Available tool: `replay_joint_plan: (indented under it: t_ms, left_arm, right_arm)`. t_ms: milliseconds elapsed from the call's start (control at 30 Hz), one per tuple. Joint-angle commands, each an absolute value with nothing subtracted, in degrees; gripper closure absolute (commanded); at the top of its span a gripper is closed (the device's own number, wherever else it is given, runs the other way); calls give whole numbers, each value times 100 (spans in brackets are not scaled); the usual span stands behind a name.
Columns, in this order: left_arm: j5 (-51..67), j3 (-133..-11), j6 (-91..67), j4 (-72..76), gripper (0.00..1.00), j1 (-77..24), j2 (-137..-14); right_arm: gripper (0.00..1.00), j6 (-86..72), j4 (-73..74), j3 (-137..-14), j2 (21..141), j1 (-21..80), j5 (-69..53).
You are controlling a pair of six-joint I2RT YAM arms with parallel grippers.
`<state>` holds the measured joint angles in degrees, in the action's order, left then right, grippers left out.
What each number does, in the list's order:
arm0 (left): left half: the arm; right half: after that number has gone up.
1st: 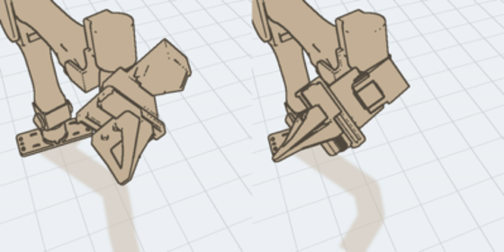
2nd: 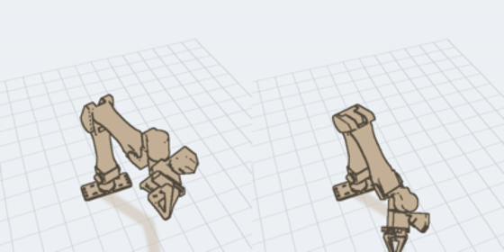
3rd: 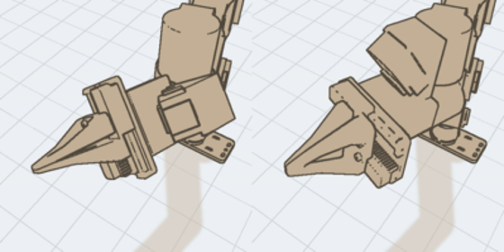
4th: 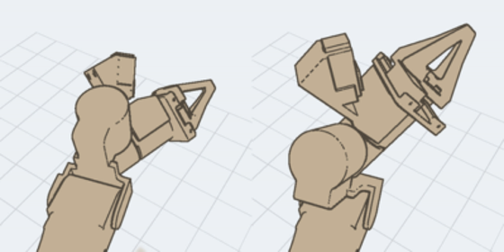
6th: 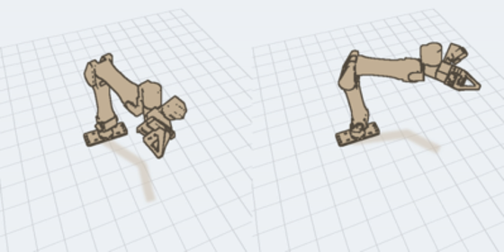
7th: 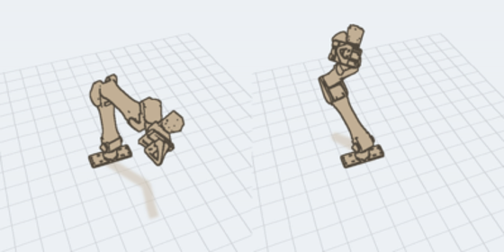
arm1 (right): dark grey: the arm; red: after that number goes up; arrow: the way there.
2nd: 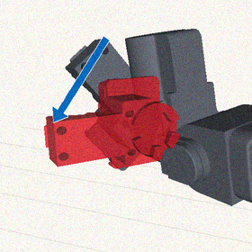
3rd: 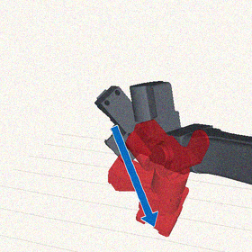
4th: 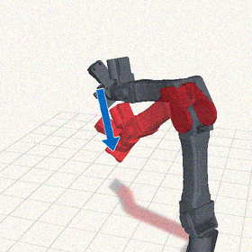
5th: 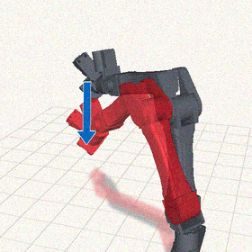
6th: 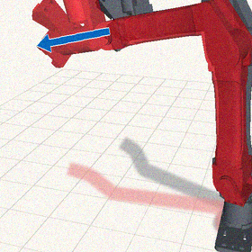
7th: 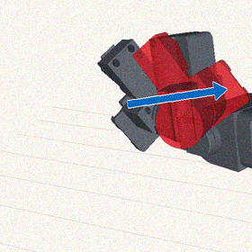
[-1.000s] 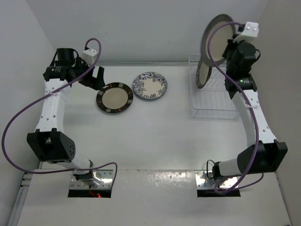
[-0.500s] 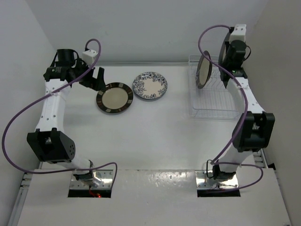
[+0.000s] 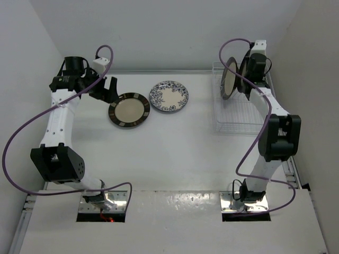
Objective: Load the plates into the dish rack
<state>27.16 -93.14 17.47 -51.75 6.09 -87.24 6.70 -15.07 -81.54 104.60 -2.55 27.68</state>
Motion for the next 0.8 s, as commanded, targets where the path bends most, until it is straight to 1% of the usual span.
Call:
replay_joint_plan:
  t_ms: [0, 300, 400, 533, 700, 733, 767]
  left_arm:
    - [2716, -9316, 1696, -5089, 0, 711, -8728]
    - [2716, -9316, 1696, -5089, 0, 712, -8728]
    - [2716, -9264, 1696, -5089, 0, 712, -8728]
    - [2716, -9264, 1696, -5089, 0, 712, -8728]
    - [2769, -9264, 1696, -5089, 0, 712, -8728]
    - [2769, -9264, 1696, -5089, 0, 712, -8728]
    - [2769, -9211, 1696, -5089, 0, 712, -8728]
  right_arm:
    - [100, 202, -2716, -8253, 10309, -273, 2646]
    - [100, 465, -3102, -7761, 10450, -106, 2522]
    - [100, 623, -3339, -7428, 10433, -44, 2531]
    - [100, 887, -3638, -7058, 10397, 377, 2487]
    - [100, 1011, -3964, -6724, 10415, 510, 2645]
    - [99, 889, -3981, -6689, 10398, 518, 2698]
    - [95, 827, -3990, -6601, 10380, 501, 2716]
